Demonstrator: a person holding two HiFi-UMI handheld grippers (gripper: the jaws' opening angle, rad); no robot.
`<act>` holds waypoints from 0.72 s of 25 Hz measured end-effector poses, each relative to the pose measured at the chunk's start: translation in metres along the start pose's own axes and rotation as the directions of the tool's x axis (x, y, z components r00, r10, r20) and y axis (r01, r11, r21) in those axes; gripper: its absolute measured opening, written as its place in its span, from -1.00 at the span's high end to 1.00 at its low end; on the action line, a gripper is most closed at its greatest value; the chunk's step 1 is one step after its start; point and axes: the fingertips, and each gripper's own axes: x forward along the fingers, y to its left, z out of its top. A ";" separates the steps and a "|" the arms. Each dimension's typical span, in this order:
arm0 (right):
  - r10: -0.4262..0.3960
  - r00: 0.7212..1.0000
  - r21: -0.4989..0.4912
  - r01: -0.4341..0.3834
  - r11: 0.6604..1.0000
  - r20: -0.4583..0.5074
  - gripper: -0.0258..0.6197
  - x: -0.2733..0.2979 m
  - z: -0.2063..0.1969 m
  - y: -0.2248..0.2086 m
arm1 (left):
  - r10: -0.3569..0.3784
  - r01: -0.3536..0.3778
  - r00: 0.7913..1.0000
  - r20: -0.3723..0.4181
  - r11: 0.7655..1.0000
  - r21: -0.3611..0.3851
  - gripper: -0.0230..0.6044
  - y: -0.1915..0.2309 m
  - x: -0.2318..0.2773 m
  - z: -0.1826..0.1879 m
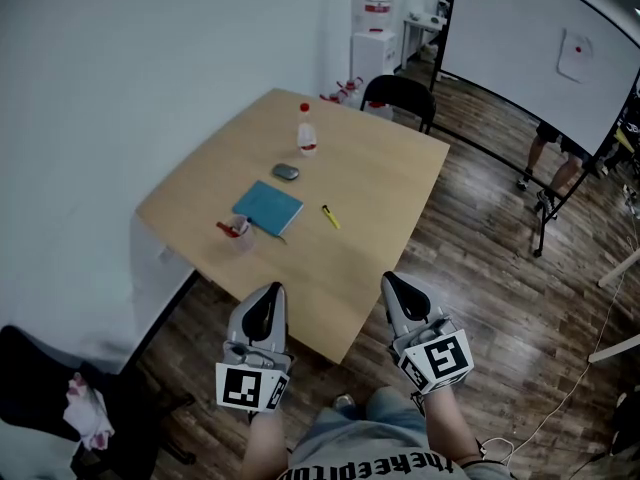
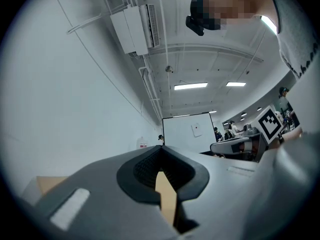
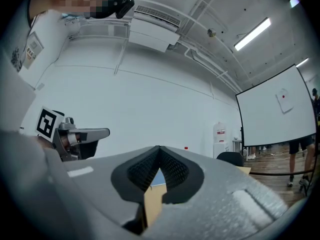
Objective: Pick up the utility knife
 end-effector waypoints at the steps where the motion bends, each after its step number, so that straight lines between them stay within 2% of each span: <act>1: -0.004 1.000 0.000 0.004 1.000 -0.002 0.92 0.001 0.000 -0.001 | -0.003 0.004 1.000 0.012 1.000 -0.011 0.93 0.002 0.001 0.001; 6: -0.010 1.000 0.009 0.010 1.000 -0.006 0.92 0.009 -0.003 -0.008 | -0.019 0.019 0.999 0.034 1.000 0.000 0.93 0.005 0.013 0.003; 11: 0.019 1.000 0.006 -0.019 1.000 -0.008 0.92 0.027 -0.006 -0.014 | -0.024 0.027 0.998 0.065 0.999 -0.042 0.93 0.012 0.026 0.004; 16: 0.057 0.998 0.009 -0.057 0.998 -0.003 0.92 0.054 -0.007 -0.026 | 0.021 -0.022 0.999 0.025 0.999 0.039 0.93 0.020 0.042 -0.002; 18: 0.074 0.997 0.010 -0.074 0.997 -0.006 0.92 0.066 -0.009 -0.032 | 0.033 -0.035 0.999 0.026 0.998 0.044 0.93 0.024 0.050 -0.005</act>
